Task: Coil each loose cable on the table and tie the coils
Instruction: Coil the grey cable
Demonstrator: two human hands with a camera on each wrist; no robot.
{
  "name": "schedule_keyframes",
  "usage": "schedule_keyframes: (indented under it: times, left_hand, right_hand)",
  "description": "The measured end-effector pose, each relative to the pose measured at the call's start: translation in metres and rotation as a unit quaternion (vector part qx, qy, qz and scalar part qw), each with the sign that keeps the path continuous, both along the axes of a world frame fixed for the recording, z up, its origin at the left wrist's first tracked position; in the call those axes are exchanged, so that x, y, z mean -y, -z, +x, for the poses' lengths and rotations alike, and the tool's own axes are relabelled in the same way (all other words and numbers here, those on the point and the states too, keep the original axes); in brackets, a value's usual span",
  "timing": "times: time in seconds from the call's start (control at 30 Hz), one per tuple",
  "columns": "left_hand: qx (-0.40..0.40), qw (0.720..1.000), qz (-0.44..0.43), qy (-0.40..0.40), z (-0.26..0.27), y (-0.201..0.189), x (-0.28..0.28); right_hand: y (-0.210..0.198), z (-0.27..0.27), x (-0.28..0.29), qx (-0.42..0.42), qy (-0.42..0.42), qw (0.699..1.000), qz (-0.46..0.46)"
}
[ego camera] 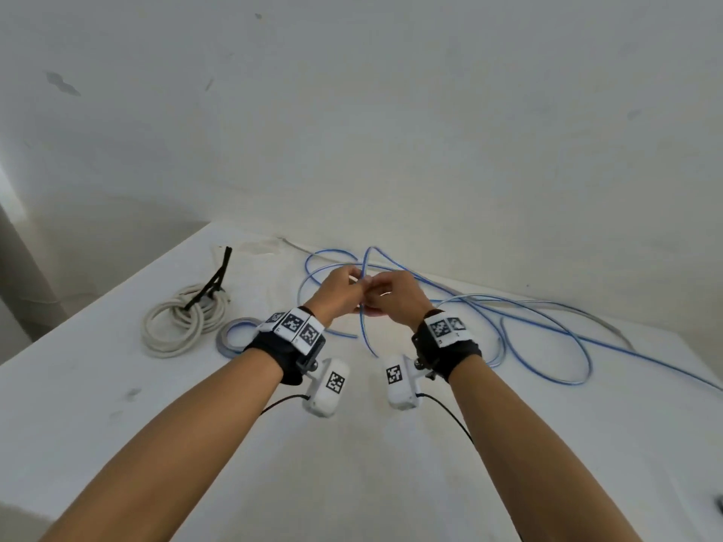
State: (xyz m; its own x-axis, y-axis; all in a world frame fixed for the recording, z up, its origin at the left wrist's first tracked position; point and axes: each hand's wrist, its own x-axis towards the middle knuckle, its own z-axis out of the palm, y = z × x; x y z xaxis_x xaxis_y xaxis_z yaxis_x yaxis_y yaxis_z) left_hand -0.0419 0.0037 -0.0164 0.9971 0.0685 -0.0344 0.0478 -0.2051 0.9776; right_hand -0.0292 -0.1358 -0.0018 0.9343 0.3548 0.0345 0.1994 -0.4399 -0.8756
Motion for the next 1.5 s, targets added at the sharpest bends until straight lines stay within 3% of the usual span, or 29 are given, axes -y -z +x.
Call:
schedule_keyframes:
  times: [0.07, 0.13, 0.2, 0.33, 0.4, 0.47, 0.57, 0.7, 0.77, 0.83, 0.9, 0.93, 1.0, 1.07, 1.23, 1.3, 1.37, 1.43, 1.5]
  left_hand:
    - [0.096, 0.993, 0.068, -0.015, 0.002, 0.000, 0.001]
    - [0.174, 0.980, 0.095, -0.011, -0.001, -0.005, 0.005]
    - [0.215, 0.972, 0.097, 0.016, -0.003, -0.012, 0.014]
    - [0.263, 0.960, 0.078, 0.060, 0.003, -0.023, 0.026]
    - [0.283, 0.959, 0.020, 0.021, 0.010, -0.035, 0.027]
    - [0.287, 0.951, -0.110, -0.032, 0.016, -0.052, 0.022]
    - [0.269, 0.908, -0.312, -0.071, 0.025, -0.070, 0.000]
    - [0.258, 0.880, -0.385, -0.104, 0.027, -0.061, -0.033]
    - [0.254, 0.884, -0.378, -0.104, 0.028, -0.052, -0.036]
    - [0.253, 0.894, -0.358, -0.095, 0.029, -0.049, -0.032]
    - [0.260, 0.904, -0.327, -0.087, 0.028, -0.048, -0.027]
    - [0.268, 0.908, -0.312, -0.080, 0.028, -0.049, -0.025]
    - [0.281, 0.914, -0.286, -0.068, 0.027, -0.049, -0.020]
    - [0.289, 0.913, -0.280, -0.063, 0.025, -0.050, -0.019]
    - [0.283, 0.901, -0.319, -0.079, 0.022, -0.058, -0.021]
    - [0.255, 0.896, -0.352, -0.095, 0.023, -0.058, -0.026]
    - [0.197, 0.896, -0.382, -0.113, 0.026, -0.055, -0.029]
    - [0.139, 0.891, -0.414, -0.121, 0.029, -0.051, -0.030]
    - [0.113, 0.884, -0.435, -0.130, 0.031, -0.046, -0.029]
  right_hand:
    - [-0.006, 0.013, 0.019, -0.045, 0.024, 0.998, 0.043]
    - [-0.003, 0.033, 0.037, 0.021, 0.149, 0.987, 0.055]
    - [0.003, 0.054, 0.053, 0.097, 0.237, 0.967, 0.008]
    - [0.004, 0.079, 0.058, 0.212, 0.148, 0.963, -0.078]
    - [0.007, 0.091, 0.056, 0.221, 0.122, 0.962, -0.107]
    - [0.015, 0.097, 0.056, 0.180, 0.117, 0.968, -0.131]
    - [0.031, 0.103, 0.066, 0.150, 0.149, 0.961, -0.180]
    - [0.031, 0.107, 0.084, 0.127, 0.248, 0.927, -0.250]
    - [0.021, 0.109, 0.087, 0.161, 0.303, 0.923, -0.176]
    - [-0.001, 0.110, 0.082, 0.180, 0.345, 0.921, 0.036]
    - [-0.025, 0.109, 0.084, 0.133, 0.351, 0.879, 0.295]
    - [-0.038, 0.105, 0.084, 0.128, 0.348, 0.853, 0.367]
    - [-0.060, 0.095, 0.084, 0.137, 0.338, 0.822, 0.436]
    - [-0.072, 0.088, 0.083, 0.161, 0.322, 0.814, 0.456]
    - [-0.062, 0.086, 0.087, 0.194, 0.333, 0.859, 0.337]
    - [-0.041, 0.091, 0.098, 0.187, 0.334, 0.911, 0.156]
    - [-0.019, 0.086, 0.102, 0.095, 0.274, 0.957, -0.013]
    - [0.000, 0.077, 0.101, 0.019, 0.223, 0.970, -0.095]
    - [0.010, 0.062, 0.089, 0.068, 0.236, 0.963, -0.113]
